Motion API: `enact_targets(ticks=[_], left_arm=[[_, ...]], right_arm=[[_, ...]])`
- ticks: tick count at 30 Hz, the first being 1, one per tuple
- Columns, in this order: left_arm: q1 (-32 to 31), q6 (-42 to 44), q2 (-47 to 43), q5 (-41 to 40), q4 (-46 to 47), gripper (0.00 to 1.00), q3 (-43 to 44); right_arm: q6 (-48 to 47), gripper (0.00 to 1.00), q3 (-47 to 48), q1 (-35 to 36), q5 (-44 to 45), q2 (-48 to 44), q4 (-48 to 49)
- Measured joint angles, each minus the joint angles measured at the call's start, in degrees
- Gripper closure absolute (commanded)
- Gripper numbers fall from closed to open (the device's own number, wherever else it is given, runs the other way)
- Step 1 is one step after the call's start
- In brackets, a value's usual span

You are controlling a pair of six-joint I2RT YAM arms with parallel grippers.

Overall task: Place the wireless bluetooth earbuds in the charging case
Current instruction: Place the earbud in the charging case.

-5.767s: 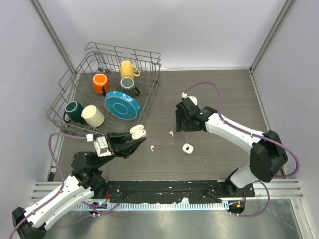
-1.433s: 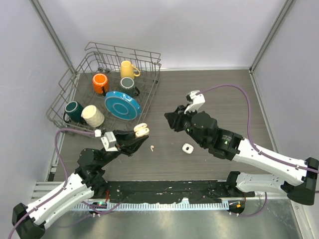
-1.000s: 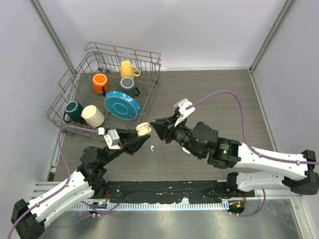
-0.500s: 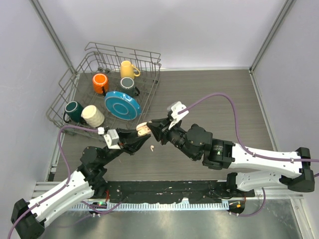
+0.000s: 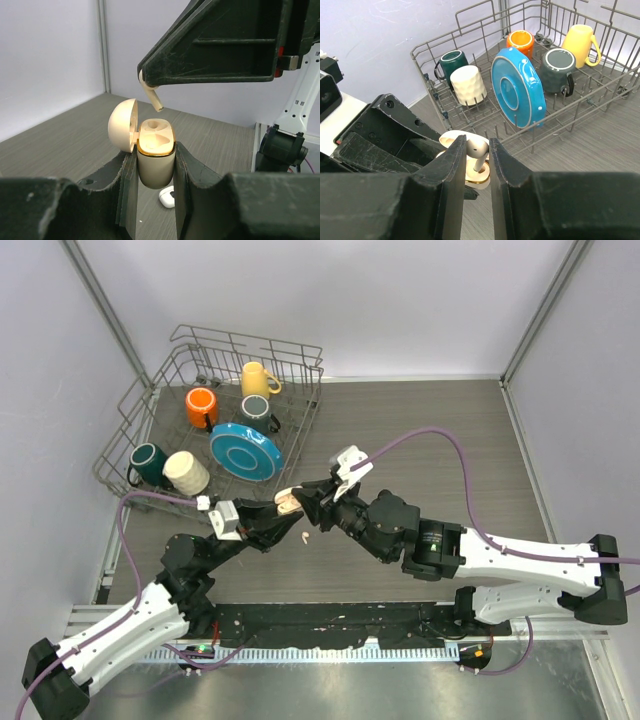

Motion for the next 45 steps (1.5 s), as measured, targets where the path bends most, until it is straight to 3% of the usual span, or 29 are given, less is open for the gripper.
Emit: enact_targets(ticks=[45], left_arm=[[-0.3,-1.5,-1.3,-1.6,-1.0,1.0,0.2]], right_arm=[[-0.8,0.99,-1.4,-0.4,-2.5,0.2,-1.1]])
